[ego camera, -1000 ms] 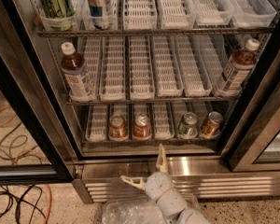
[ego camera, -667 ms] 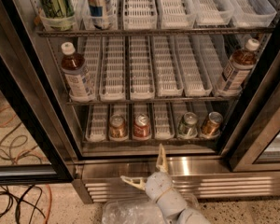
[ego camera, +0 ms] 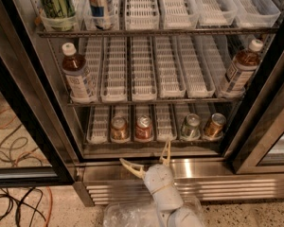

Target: Pick coke can from bottom shelf of fridge

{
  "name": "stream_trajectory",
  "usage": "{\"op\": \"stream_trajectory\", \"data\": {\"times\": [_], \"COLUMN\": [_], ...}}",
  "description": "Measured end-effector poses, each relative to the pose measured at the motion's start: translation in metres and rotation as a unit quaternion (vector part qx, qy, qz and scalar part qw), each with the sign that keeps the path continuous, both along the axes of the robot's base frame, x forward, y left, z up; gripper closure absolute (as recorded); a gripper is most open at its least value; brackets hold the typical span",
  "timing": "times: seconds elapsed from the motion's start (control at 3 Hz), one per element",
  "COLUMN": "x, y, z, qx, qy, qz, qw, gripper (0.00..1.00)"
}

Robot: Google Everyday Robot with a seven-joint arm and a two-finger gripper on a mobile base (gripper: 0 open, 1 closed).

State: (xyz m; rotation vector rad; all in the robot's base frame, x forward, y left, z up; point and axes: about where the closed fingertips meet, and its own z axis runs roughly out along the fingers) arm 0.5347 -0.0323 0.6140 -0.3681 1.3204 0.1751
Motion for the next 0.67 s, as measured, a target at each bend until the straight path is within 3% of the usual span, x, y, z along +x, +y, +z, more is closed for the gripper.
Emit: {"op": "stream_trajectory", "data": {"times": [0.33,0.67], "x": [0.0001,-0.0002], "y": [-0.0028,-0.0020], "z": [0.0080,0.0059], "qx": [0.031,0.031], "qy": [-0.019,-0.017], "qz": [-0.019,-0.019], "qw": [0.9991,0.9992], "gripper": [0.00,0.00]}}
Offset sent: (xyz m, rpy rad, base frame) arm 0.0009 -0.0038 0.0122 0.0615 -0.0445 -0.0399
